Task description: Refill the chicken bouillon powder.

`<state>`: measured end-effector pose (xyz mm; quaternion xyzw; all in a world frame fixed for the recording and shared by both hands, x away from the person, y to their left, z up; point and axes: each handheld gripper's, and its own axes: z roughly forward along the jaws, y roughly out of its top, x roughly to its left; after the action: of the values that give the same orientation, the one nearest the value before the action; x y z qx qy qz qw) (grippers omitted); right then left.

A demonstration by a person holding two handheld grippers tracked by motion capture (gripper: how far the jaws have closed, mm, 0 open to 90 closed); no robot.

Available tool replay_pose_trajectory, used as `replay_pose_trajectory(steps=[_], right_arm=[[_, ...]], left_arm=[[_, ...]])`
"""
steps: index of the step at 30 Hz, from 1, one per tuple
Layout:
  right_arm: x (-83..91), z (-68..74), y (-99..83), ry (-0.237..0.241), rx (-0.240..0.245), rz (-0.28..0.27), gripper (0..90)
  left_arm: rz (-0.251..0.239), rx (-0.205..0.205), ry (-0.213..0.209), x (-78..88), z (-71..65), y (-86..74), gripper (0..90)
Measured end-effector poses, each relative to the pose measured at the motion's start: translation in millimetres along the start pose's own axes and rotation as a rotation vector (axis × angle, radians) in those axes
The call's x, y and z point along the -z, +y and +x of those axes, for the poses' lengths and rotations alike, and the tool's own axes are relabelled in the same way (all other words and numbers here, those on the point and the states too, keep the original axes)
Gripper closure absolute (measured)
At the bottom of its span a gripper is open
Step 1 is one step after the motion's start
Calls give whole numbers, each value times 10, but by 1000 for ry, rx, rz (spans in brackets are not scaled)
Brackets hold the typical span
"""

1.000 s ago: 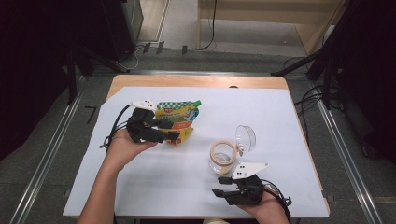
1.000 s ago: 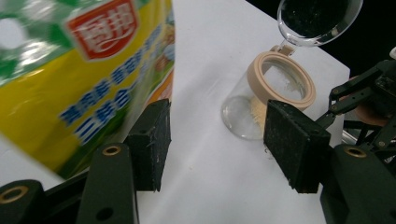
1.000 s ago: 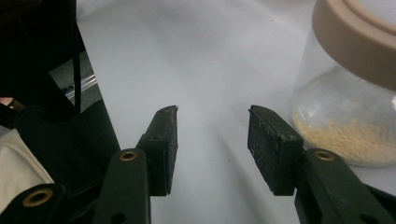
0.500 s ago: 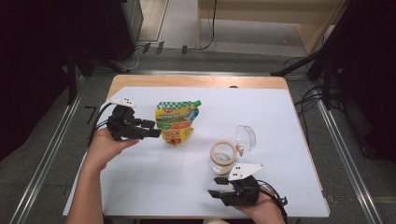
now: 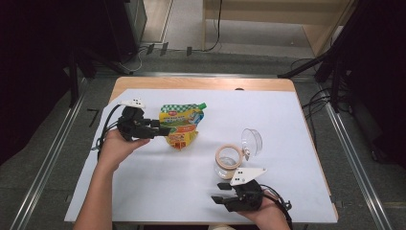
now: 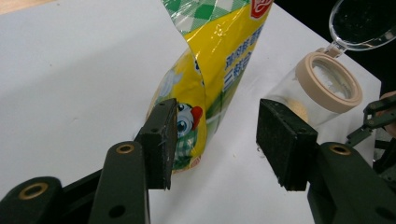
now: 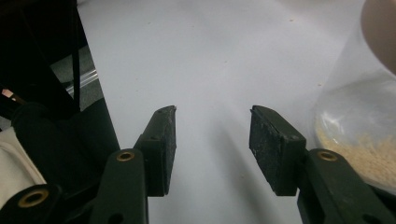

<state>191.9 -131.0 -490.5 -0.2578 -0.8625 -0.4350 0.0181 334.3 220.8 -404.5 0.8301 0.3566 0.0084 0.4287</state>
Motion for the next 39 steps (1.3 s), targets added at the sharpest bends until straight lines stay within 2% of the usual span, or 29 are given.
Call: replay_pose_trajectory(steps=[3, 7, 10, 12, 15, 25, 31, 36, 39], right_arm=[[-44, -3, 14, 2, 10, 0, 524], [-107, 4, 78, 8, -11, -19, 522], [-158, 18, 122, 38, -3, -37, 523], [-195, 33, 151, 62, -18, -43, 522], [-262, 72, 203, 71, 5, -34, 521], [-411, 154, 388, 61, 10, -42, 520], [-487, 179, 393, 45, 17, -36, 523], [-473, 202, 372, 39, 20, -49, 523], [-463, 195, 350, 35, 19, -60, 523]], left_arm=[[6, -7, -6, -80, 6, 10, 497], [9, 2, -12, -170, 3, 19, 523], [18, -4, -23, -229, -10, 27, 544], [20, 1, -30, -254, -7, 29, 549], [15, 16, -45, -261, 24, 25, 575], [-13, 57, -70, -290, 72, -12, 654], [-29, 56, -60, -301, 63, -12, 688], [-40, 29, -34, -298, 31, -7, 743], [-35, 39, -41, -286, 27, -1, 783]])
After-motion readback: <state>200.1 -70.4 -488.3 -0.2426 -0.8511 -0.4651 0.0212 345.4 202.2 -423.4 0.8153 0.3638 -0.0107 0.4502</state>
